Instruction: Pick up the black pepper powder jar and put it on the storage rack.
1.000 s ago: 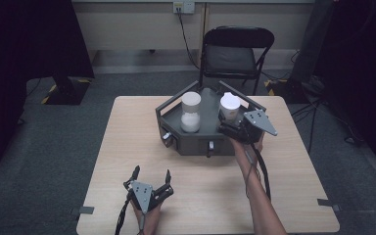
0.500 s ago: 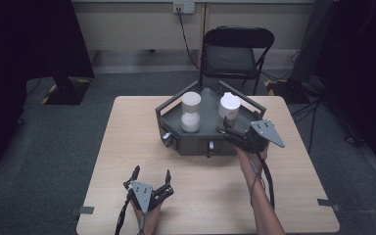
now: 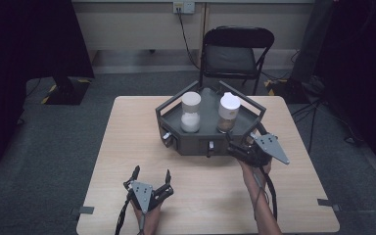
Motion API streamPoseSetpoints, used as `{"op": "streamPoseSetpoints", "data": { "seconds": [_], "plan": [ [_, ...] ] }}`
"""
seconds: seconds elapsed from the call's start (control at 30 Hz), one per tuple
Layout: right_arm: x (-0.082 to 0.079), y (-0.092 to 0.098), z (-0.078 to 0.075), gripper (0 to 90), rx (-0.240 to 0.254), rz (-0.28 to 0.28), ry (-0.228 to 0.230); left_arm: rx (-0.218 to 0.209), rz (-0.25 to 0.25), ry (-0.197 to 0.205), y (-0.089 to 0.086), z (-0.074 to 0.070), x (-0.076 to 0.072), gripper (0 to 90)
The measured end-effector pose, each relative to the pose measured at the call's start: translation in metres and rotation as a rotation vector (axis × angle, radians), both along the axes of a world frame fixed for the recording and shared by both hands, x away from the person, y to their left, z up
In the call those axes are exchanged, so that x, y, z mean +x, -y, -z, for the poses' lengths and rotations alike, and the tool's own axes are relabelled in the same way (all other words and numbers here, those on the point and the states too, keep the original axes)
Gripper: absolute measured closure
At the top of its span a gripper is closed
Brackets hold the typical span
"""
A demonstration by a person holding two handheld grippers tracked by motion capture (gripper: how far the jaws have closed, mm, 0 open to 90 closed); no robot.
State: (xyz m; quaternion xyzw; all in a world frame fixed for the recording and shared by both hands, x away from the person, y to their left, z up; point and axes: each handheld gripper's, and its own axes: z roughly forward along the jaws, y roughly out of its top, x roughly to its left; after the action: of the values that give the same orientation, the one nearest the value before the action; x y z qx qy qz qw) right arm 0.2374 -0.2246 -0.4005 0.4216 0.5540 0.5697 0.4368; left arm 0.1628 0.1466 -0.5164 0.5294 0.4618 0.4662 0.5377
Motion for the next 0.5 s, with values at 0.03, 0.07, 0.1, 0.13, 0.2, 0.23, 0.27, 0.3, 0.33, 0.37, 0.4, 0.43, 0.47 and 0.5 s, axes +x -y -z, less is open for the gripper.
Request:
{"op": "streamPoseSetpoints", "data": {
  "seconds": [0.03,0.07,0.1,0.13,0.2,0.23,0.27,0.3,0.33,0.37,0.4,0.43,0.47,0.5],
  "plan": [
    [-0.002,0.0,0.001,0.0,-0.003,0.0,-0.001,0.0,0.0,0.0,0.0,0.0,0.0,0.2],
    [-0.003,0.001,0.003,0.0,-0.003,-0.001,-0.002,0.0,-0.001,0.0,0.0,0.0,0.0,0.2],
    [-0.005,0.002,0.005,0.0,-0.004,-0.002,-0.005,0.0,-0.001,0.0,0.0,0.0,0.0,0.2],
    [-0.007,0.002,0.007,0.0,-0.003,-0.002,-0.006,0.0,-0.001,0.0,0.0,0.0,0.0,0.2],
    [-0.01,0.004,0.01,0.0,0.0,-0.001,-0.01,0.0,-0.001,0.0,0.0,0.0,0.0,0.2],
    [-0.012,0.004,0.012,0.0,0.0,-0.002,-0.012,0.0,-0.001,0.0,0.0,0.0,0.0,0.1],
    [-0.013,0.004,0.013,0.0,0.001,-0.001,-0.014,0.0,-0.001,0.0,0.0,0.0,0.0,0.2],
    [-0.015,0.005,0.015,0.0,0.002,-0.001,-0.017,0.0,-0.001,0.0,0.0,0.0,0.0,0.2],
    [-0.016,0.005,0.016,0.0,0.002,-0.002,-0.018,0.0,-0.001,0.0,0.0,0.0,0.0,0.2],
    [-0.018,0.005,0.018,0.0,0.005,-0.001,-0.02,0.0,-0.001,0.0,0.0,0.0,0.0,0.1],
    [-0.02,0.005,0.02,0.0,0.01,-0.002,-0.021,0.0,-0.001,0.0,0.0,0.0,0.0,0.1],
    [-0.021,0.006,0.021,0.0,0.013,-0.002,-0.021,0.0,-0.001,0.0,0.0,0.0,0.0,0.2],
    [-0.023,0.006,0.023,0.0,0.012,-0.001,-0.022,0.0,-0.002,0.0,0.0,0.0,0.0,0.2],
    [-0.025,0.006,0.025,0.0,0.014,-0.002,-0.023,0.001,-0.002,0.0,0.0,0.0,0.0,0.2]
  ]
}}
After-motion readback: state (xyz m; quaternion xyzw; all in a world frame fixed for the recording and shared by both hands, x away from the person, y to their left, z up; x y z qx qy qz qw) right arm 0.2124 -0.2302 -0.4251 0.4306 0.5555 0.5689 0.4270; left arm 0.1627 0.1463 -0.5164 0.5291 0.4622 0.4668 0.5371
